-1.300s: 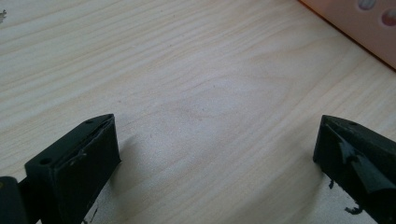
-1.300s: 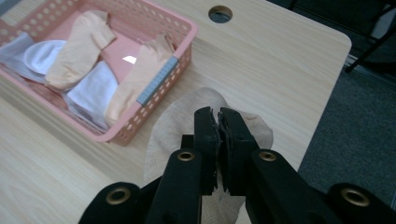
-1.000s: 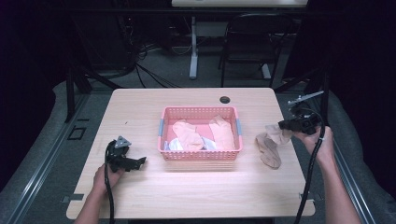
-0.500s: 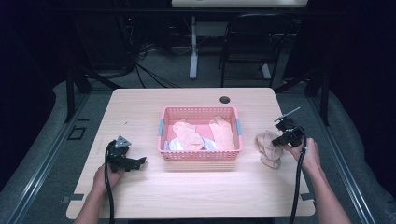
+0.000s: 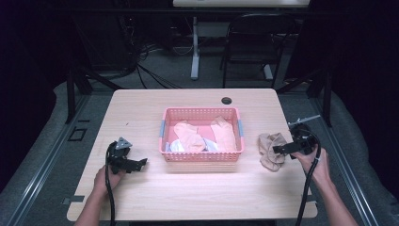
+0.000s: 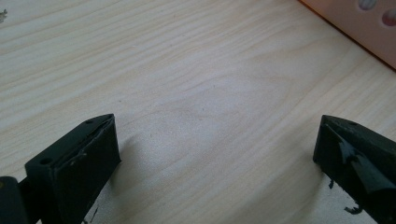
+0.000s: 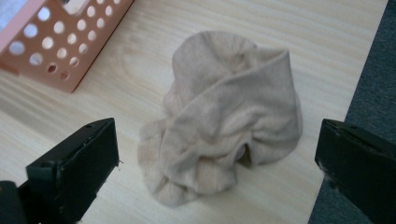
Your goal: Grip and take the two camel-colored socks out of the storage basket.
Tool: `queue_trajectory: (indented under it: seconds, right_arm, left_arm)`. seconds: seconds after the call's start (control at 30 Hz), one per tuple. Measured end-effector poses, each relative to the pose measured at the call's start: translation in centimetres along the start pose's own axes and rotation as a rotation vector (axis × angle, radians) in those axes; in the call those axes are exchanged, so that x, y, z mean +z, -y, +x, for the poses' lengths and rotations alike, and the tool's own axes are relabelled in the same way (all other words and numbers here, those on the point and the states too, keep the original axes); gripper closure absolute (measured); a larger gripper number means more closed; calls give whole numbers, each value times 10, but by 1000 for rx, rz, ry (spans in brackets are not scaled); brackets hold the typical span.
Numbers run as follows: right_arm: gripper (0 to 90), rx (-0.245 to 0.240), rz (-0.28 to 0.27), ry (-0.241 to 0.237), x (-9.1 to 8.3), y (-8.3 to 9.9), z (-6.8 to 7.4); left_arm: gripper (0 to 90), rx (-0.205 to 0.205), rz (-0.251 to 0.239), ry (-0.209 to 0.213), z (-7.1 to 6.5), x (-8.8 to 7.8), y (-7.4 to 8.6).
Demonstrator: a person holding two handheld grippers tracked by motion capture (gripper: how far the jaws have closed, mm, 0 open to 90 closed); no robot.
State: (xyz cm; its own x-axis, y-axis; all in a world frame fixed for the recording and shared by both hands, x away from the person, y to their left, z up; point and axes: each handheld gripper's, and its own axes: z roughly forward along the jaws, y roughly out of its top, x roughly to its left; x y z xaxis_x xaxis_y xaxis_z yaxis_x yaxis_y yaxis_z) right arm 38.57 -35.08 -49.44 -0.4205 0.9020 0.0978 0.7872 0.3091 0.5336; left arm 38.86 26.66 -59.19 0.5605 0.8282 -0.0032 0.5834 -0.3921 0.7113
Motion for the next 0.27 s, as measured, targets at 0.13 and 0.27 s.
queue_trajectory:
  seconds: [0.13, 0.27]
  right_arm:
    - [0, 6, 60, 0, 10, 21, -2]
    - [0, 33, 106, -7, 18, 23, -7]
  left_arm:
    - [0, 2, 0, 1, 0, 0, 0]
    - [0, -1, 0, -2, 0, 0, 0]
